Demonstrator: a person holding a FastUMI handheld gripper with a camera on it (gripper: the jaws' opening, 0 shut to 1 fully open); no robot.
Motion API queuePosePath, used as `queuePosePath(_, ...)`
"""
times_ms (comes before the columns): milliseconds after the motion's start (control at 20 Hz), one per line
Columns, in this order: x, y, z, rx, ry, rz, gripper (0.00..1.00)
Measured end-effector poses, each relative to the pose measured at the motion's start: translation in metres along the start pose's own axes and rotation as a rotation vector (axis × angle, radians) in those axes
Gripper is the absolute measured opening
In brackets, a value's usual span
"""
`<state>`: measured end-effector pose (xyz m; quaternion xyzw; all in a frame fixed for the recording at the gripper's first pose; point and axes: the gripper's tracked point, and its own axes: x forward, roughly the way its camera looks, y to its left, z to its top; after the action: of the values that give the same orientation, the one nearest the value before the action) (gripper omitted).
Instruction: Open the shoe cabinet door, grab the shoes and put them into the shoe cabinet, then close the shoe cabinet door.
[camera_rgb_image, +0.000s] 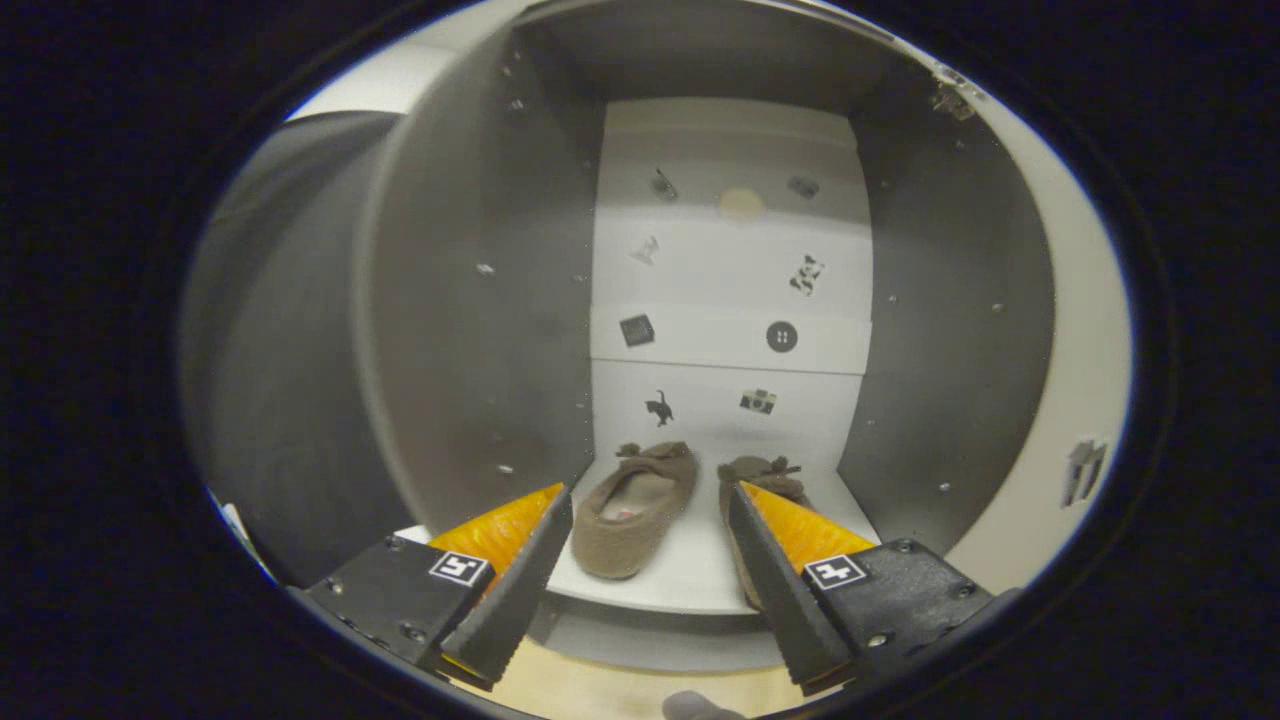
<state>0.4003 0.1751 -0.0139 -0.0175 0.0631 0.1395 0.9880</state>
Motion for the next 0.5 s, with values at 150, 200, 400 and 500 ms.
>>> queuePosePath(150,-0.051,0.009,0.002,0.015,-0.023,0.028,1.0)
queuePosePath(200,-0.07,0.006,0.002,0.014,-0.034,0.019,1.0)
queuePosePath(400,-0.138,-0.004,0.002,0.028,-0.083,-0.032,1.0)
queuePosePath(500,-0.172,-0.01,0.001,0.012,-0.103,-0.058,1.0)
